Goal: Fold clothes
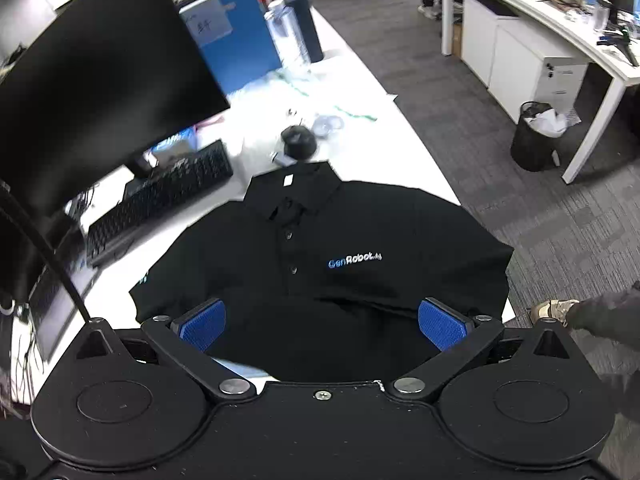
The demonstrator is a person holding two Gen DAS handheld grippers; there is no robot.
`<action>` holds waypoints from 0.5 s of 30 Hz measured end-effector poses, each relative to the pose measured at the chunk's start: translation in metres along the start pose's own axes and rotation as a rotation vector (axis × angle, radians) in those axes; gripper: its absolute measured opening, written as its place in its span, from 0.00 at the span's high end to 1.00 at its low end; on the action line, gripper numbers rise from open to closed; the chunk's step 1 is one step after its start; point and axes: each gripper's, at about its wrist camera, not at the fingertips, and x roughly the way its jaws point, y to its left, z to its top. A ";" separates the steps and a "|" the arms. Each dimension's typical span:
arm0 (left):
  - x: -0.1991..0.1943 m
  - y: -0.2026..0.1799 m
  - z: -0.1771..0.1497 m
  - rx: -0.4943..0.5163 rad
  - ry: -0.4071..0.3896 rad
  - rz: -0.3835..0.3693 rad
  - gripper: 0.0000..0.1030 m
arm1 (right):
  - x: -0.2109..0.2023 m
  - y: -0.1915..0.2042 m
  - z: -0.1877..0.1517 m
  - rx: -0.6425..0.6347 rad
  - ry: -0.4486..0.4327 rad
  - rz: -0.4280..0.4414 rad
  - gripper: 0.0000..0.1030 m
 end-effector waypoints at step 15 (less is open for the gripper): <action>0.002 0.008 -0.005 -0.067 0.025 -0.034 0.01 | -0.027 -0.011 0.007 0.049 -0.042 0.074 0.00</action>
